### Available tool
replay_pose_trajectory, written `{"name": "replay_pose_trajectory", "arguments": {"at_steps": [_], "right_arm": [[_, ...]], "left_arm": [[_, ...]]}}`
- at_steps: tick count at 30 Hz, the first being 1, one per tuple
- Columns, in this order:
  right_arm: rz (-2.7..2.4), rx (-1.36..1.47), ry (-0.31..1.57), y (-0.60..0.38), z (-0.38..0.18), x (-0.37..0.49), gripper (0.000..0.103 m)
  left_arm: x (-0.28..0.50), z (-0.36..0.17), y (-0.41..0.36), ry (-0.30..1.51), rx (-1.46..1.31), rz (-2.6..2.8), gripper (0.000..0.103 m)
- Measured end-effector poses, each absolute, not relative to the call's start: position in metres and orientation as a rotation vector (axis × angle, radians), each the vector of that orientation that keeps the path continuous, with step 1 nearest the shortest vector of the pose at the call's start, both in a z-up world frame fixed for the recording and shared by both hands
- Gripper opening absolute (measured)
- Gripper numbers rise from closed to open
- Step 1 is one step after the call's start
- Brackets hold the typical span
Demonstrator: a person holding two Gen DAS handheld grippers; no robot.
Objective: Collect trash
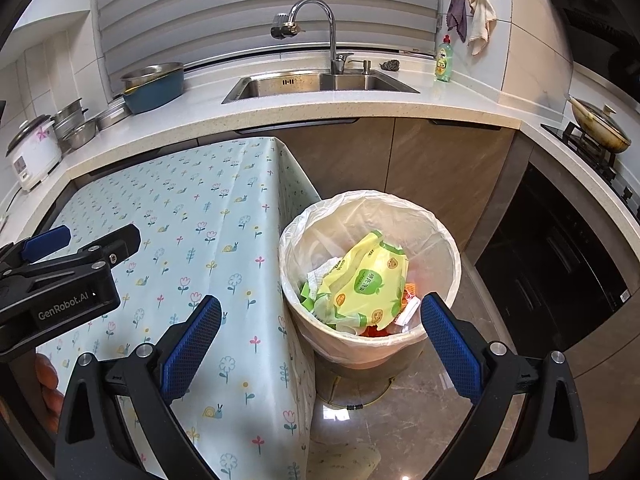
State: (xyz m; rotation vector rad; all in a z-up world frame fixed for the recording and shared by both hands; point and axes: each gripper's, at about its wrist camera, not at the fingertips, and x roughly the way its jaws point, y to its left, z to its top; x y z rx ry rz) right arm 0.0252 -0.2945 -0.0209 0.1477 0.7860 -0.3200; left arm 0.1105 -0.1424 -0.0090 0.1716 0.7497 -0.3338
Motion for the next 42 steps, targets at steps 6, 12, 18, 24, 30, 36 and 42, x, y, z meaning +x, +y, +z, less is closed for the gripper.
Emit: {"name": "replay_pose_trajectory", "arguments": {"at_steps": [6,12,18,24,30,36,42], "right_arm": [[-0.32,0.147,0.787,-0.295,-0.022,0.025,0.096],[-0.322,0.145,0.786,-0.295,-0.023,0.022,0.096],[-0.318,0.143,0.788,-0.295,-0.024,0.021,0.096],[-0.316,0.139,0.788,-0.295,-0.024,0.021,0.096],[-0.315,0.137,0.791,-0.294,-0.023,0.02,0.096],[-0.314,0.134,0.792,-0.294,-0.024,0.02,0.096],[-0.311,0.131,0.799,-0.294,-0.027,0.019,0.096]], "left_arm": [[0.108,-0.01,-0.142,0.753,0.175,-0.334,0.094],[0.106,-0.012,-0.142,0.766,0.169,-0.337,0.094],[0.103,-0.012,-0.144,0.77,0.181,-0.34,0.094],[0.098,-0.011,-0.149,0.767,0.199,-0.353,0.094],[0.095,-0.01,-0.151,0.76,0.202,-0.353,0.094],[0.092,-0.009,-0.149,0.755,0.189,-0.347,0.094],[0.091,-0.011,-0.149,0.756,0.211,-0.341,0.094]]}}
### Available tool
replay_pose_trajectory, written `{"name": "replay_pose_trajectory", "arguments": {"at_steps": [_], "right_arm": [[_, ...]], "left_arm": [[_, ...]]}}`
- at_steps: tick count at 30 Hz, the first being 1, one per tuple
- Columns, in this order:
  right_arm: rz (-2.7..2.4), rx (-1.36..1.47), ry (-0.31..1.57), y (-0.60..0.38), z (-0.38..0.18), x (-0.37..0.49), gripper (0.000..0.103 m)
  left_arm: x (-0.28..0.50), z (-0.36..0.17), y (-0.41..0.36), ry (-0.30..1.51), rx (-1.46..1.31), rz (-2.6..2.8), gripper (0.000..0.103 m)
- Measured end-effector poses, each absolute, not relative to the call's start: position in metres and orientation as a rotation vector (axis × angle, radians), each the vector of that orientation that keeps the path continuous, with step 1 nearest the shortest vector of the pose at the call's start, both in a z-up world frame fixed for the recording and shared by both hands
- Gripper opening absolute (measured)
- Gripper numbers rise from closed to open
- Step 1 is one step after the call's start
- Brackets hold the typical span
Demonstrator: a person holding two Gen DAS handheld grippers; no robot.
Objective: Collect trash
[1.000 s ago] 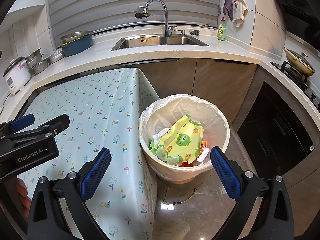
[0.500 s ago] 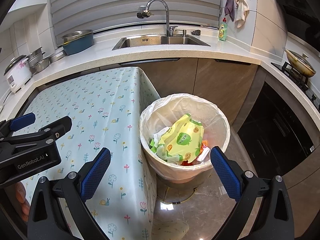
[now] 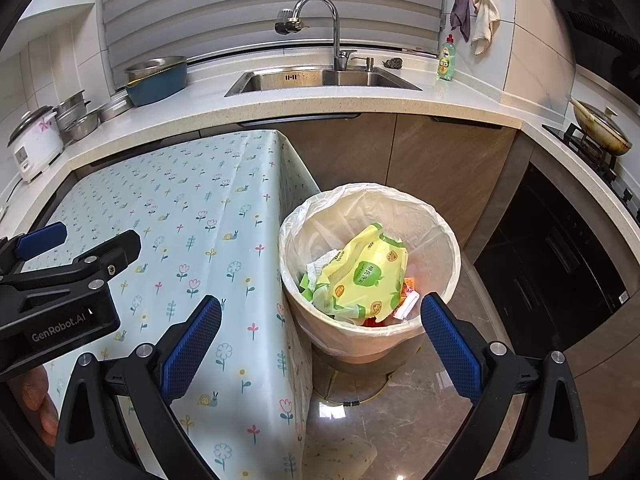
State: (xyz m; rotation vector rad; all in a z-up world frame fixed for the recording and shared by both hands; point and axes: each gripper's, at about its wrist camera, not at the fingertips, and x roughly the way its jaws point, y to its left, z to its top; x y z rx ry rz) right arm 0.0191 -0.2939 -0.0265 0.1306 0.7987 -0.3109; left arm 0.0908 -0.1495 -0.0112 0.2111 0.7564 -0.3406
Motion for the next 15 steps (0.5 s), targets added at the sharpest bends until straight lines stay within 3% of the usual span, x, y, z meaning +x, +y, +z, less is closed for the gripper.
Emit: {"name": "replay_pose_trajectory", "arguments": {"at_steps": [15], "right_arm": [[-0.308,0.129,0.799,-0.2936,-0.0267,0.0189,0.096]], "left_arm": [[0.093,-0.0134,-0.1462,0.767,0.196,-0.336,0.094]]}}
